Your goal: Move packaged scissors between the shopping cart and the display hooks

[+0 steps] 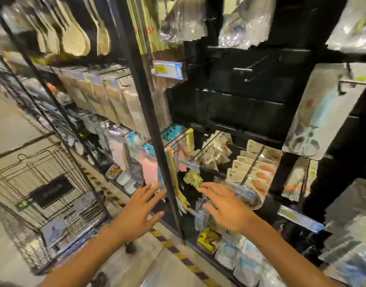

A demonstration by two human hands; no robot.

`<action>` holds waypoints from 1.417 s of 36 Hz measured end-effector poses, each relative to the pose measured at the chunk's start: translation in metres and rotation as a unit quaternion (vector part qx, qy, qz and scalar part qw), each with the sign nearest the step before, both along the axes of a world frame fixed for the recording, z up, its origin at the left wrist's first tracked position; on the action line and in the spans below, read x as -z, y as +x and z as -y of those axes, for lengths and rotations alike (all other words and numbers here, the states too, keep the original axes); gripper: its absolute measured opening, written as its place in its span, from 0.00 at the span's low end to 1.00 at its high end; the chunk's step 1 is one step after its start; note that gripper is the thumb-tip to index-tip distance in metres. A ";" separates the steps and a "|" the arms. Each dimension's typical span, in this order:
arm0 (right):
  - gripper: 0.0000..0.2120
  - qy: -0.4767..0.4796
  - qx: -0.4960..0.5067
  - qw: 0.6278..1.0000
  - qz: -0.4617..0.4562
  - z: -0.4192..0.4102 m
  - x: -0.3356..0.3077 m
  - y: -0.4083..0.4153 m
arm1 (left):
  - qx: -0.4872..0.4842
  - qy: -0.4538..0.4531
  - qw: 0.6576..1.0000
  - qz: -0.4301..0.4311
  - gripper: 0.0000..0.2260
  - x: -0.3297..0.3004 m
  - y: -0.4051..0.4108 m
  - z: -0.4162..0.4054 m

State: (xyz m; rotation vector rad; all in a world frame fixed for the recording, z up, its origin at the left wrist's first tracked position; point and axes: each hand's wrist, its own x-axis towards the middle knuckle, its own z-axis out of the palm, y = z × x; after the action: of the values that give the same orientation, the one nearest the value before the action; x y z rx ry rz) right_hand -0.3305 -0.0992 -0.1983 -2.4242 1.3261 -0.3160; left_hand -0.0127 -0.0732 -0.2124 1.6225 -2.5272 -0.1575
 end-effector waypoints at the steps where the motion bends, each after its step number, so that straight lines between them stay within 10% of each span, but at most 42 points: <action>1: 0.25 0.005 -0.017 1.000 -0.011 0.001 0.004 0.014 | -0.019 0.011 1.000 -0.002 0.31 0.006 0.014 -0.008; 26: 0.28 0.145 -0.226 0.958 -0.102 0.025 0.078 0.438 | -0.349 0.075 0.933 -0.045 0.32 0.113 0.396 -0.161; 51: 0.26 0.227 -0.352 0.889 -0.186 0.200 0.209 0.625 | -0.536 0.243 0.794 -0.152 0.39 0.201 0.452 -0.040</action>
State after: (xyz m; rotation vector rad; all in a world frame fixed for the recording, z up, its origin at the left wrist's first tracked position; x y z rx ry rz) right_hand 0.2946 -0.2997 -0.4071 -2.4010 0.4603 0.6088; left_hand 0.4398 -0.0327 -0.4134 2.6514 -1.0610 -0.8707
